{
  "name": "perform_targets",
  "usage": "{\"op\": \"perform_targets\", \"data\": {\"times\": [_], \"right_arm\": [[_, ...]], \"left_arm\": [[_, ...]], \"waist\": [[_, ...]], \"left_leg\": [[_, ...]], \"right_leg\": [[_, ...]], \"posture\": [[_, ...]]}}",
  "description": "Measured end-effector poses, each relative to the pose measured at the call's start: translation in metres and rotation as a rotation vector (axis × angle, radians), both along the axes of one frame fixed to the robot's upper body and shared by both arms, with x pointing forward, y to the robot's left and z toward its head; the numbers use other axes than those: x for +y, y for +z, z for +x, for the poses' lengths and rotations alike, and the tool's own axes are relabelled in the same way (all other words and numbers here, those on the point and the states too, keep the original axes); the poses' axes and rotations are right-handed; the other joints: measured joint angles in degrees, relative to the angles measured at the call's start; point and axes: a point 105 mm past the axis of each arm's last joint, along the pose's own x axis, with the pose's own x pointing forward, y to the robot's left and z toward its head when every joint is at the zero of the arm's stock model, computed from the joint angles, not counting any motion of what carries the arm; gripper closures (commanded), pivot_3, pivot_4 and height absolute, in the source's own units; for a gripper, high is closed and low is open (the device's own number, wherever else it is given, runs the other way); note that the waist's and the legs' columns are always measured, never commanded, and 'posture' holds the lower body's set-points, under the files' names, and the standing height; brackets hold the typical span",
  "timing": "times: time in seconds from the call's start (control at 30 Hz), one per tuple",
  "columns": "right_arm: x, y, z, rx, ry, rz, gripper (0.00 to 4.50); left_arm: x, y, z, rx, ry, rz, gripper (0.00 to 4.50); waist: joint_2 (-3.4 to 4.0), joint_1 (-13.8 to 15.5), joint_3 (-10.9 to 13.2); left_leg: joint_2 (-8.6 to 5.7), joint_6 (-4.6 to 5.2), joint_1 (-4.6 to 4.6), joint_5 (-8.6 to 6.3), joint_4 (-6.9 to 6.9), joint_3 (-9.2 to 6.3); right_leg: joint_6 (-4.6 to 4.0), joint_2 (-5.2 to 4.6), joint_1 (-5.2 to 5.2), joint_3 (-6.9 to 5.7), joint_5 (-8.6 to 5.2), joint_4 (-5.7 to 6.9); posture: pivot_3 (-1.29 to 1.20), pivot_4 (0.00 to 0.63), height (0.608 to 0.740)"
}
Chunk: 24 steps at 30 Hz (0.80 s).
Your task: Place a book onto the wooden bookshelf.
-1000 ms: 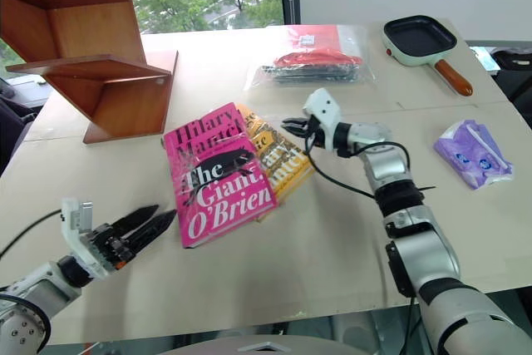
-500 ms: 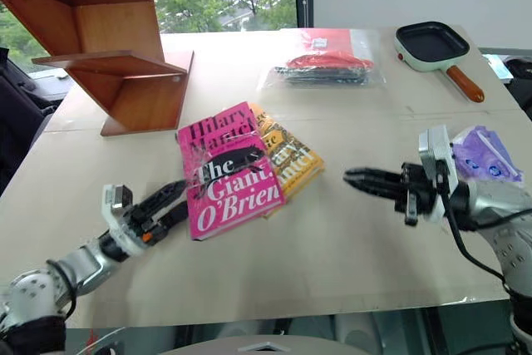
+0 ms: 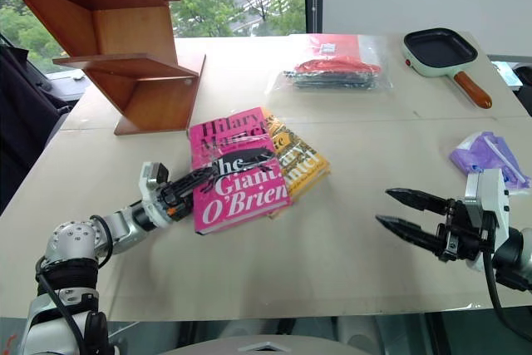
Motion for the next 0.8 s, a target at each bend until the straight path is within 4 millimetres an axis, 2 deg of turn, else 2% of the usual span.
{"op": "perform_targets", "data": {"times": [0.03,0.07,0.4,0.5,0.53,0.57,0.6,0.63,0.67,0.77,0.8], "right_arm": [[0.000,0.001,0.000,-0.005,0.005,0.003,0.18],[0.001,0.002,-0.001,-0.008,0.013,0.008,0.00],[0.000,0.008,0.003,-0.048,0.034,0.036,0.00],[-0.003,0.008,0.005,-0.043,0.040,0.033,0.00],[-0.005,0.011,0.009,-0.051,0.035,0.037,0.00],[-0.008,0.016,0.014,-0.070,0.033,0.053,0.00],[-0.011,0.024,0.021,-0.098,0.029,0.064,0.00],[-0.013,0.033,0.028,-0.132,0.030,0.066,0.00],[-0.014,0.038,0.031,-0.152,0.033,0.068,0.00],[-0.019,0.042,0.049,-0.180,0.019,0.099,0.00],[-0.021,0.044,0.055,-0.194,0.013,0.109,0.00]], "left_arm": [[0.000,0.000,0.000,-0.001,-0.004,0.001,3.84],[-0.001,0.001,-0.001,-0.003,-0.013,-0.007,4.08],[-0.001,0.003,-0.002,-0.029,0.027,-0.021,4.13],[-0.007,0.012,-0.006,-0.080,0.024,0.003,4.13],[-0.012,0.023,-0.007,-0.134,0.011,0.033,4.13],[-0.020,0.043,-0.007,-0.241,-0.002,0.118,4.13],[-0.030,0.072,-0.007,-0.383,-0.020,0.202,4.13],[-0.041,0.114,-0.008,-0.583,-0.034,0.300,4.13],[-0.047,0.144,-0.011,-0.732,-0.030,0.364,4.13],[-0.059,0.203,-0.018,-1.051,0.045,0.573,4.13],[-0.062,0.214,-0.018,-1.137,0.068,0.687,4.13]], "waist": [[0.00,0.0,0.0],[-0.01,0.1,0.0],[-0.04,0.0,0.0],[-0.38,-0.1,0.2],[-0.61,-0.1,0.4],[-0.90,-0.2,0.6],[-1.31,-0.1,0.9],[-1.40,0.0,0.9],[-1.37,0.0,0.9],[-1.17,-0.3,0.8],[-1.18,-0.6,0.8]], "left_leg": [[0.00,0.00,0.00,0.00,0.01,0.00],[0.00,0.00,0.00,0.00,0.01,0.00],[0.00,0.00,-0.03,0.00,0.01,-0.01],[0.01,0.00,-0.10,0.00,0.02,-0.03],[0.02,0.00,-0.13,0.00,0.03,-0.03],[0.04,-0.01,-0.14,0.00,0.08,-0.04],[0.06,-0.02,-0.22,0.00,0.16,-0.05],[0.06,-0.02,-0.24,0.00,0.25,-0.07],[0.06,-0.03,-0.23,0.00,0.24,-0.05],[0.05,-0.02,-0.15,0.00,0.16,0.16],[0.06,-0.02,-0.14,0.01,0.06,0.23]], "right_leg": [[0.00,-0.01,0.01,0.00,0.00,0.00],[0.00,-0.01,0.02,0.00,0.00,-0.01],[0.00,-0.03,0.02,0.00,0.00,-0.04],[0.00,-0.01,-0.04,-0.02,0.00,-0.05],[0.00,-0.01,-0.05,-0.03,0.00,-0.06],[-0.01,0.00,-0.05,-0.05,0.01,-0.05],[-0.03,0.01,-0.04,-0.09,0.03,-0.06],[-0.03,0.01,-0.02,-0.14,0.05,-0.09],[-0.02,0.00,0.00,-0.14,0.06,-0.14],[0.00,0.02,0.00,0.02,0.06,-0.21],[0.00,0.03,-0.05,0.08,0.06,-0.21]], "posture": [[0.00,0.150,0.720],[0.00,0.150,0.720],[0.00,0.150,0.720],[0.00,0.150,0.720],[0.00,0.150,0.720],[0.00,0.150,0.720],[0.00,0.150,0.720],[0.00,0.150,0.720],[0.00,0.150,0.720],[0.00,0.150,0.720],[0.00,0.150,0.720]]}}
